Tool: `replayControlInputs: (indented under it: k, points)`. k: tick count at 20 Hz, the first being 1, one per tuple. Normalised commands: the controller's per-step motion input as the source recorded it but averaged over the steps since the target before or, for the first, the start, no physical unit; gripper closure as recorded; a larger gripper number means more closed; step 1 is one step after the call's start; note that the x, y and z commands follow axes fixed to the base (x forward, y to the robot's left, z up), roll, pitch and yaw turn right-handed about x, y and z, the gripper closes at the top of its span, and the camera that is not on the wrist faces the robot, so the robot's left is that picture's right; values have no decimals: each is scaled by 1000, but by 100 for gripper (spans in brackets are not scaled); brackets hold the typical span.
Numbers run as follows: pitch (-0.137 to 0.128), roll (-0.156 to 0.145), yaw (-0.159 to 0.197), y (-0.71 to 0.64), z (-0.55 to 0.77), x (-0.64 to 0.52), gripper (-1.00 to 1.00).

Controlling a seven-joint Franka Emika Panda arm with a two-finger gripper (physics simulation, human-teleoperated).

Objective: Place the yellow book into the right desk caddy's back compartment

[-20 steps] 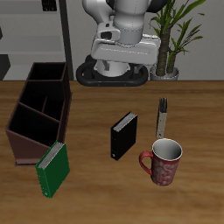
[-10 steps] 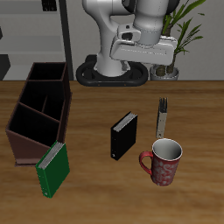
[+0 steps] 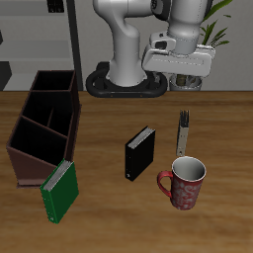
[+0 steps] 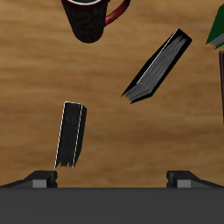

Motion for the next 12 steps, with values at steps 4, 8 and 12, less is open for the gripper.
replayControlInputs:
  k: [4,8,12]
  points:
    - [-40,31,5,440,-119,-65,-100]
    - [15,-19,-42,227,-76,47,-100]
    - [-11,21,-21,403,-180,-26,-100]
